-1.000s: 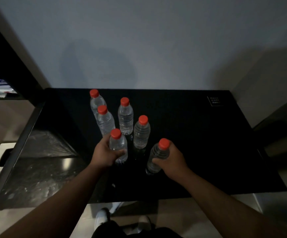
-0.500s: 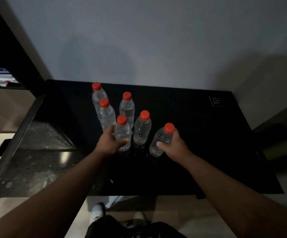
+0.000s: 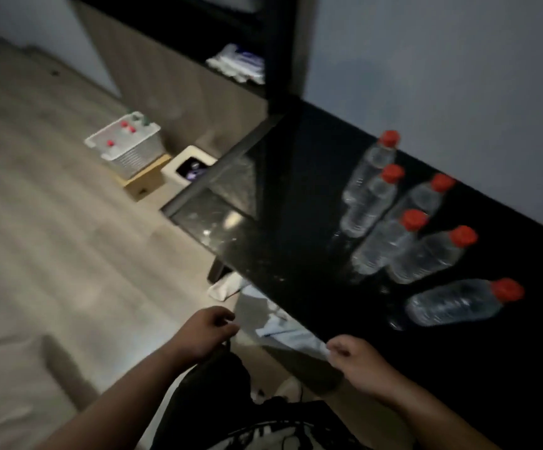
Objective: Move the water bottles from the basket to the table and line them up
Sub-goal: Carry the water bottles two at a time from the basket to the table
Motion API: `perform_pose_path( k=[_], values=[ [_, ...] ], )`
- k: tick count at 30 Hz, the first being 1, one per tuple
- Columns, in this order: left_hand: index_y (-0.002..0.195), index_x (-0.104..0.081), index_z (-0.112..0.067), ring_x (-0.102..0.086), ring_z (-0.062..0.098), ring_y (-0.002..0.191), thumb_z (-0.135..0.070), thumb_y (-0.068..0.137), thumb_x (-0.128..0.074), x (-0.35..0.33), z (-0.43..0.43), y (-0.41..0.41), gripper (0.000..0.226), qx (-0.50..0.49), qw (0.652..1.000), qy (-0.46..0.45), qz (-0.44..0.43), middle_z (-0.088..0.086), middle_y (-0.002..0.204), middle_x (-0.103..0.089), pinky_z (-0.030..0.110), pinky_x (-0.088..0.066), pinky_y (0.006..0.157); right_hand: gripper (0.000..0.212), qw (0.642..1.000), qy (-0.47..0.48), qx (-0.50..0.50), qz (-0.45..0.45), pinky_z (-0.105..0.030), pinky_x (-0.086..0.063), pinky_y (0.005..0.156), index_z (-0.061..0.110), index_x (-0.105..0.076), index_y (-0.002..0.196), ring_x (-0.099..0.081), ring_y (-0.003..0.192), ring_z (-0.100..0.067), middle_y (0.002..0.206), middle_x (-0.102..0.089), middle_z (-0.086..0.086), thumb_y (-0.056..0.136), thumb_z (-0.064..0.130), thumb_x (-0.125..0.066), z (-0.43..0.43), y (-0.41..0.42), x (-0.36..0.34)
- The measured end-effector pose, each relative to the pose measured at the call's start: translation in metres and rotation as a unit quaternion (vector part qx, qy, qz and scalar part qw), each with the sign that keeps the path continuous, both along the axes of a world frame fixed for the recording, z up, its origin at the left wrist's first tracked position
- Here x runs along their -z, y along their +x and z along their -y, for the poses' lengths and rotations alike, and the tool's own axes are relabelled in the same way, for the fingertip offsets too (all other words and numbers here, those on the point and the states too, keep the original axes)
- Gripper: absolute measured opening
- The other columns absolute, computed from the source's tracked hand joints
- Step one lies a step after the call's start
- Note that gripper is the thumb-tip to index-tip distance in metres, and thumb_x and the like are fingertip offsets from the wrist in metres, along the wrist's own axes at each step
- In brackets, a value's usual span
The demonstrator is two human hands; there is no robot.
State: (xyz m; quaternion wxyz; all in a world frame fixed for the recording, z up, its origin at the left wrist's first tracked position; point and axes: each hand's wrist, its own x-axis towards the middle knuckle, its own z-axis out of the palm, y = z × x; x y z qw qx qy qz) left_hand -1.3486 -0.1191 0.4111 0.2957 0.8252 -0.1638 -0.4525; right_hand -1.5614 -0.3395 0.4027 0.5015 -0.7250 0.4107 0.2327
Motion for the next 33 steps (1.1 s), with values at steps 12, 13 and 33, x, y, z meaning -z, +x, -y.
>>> perform_pose_path(
  k=[12,13,33],
  values=[
    [0.101,-0.065,-0.029,-0.065,0.008,0.092,-0.032,0.084,-0.069,0.019,-0.201,0.036,0.018,-0.217,0.975,0.029,-0.035,-0.006,0.101,-0.070,0.031,-0.054,0.082,0.011,0.975,-0.010,-0.221,-0.006,-0.024,-0.049,0.084,0.028,-0.063,0.096,-0.062,0.096,-0.008,0.097,-0.066,0.007,0.088,0.020,-0.063,-0.107,0.163,0.006],
    [0.102,-0.065,-0.029,-0.066,0.007,0.094,-0.031,0.084,-0.069,0.016,-0.211,0.046,0.018,-0.229,0.973,0.020,-0.035,-0.007,0.101,-0.070,0.031,-0.054,0.085,0.012,0.974,-0.009,-0.226,-0.001,-0.022,-0.048,0.082,0.027,-0.062,0.098,-0.062,0.097,-0.008,0.100,-0.066,0.007,0.089,0.020,-0.062,-0.119,0.182,0.002],
    [0.098,-0.069,-0.028,-0.067,0.011,0.089,-0.026,0.086,-0.069,0.002,-0.296,0.296,0.013,-0.352,0.934,-0.054,-0.023,-0.003,0.092,-0.071,0.038,-0.055,0.089,0.010,0.979,0.044,-0.193,0.037,-0.024,-0.050,0.068,0.024,-0.068,0.090,-0.063,0.074,-0.009,0.086,-0.069,0.002,0.087,0.016,-0.065,-0.196,0.466,-0.022]
  ],
)
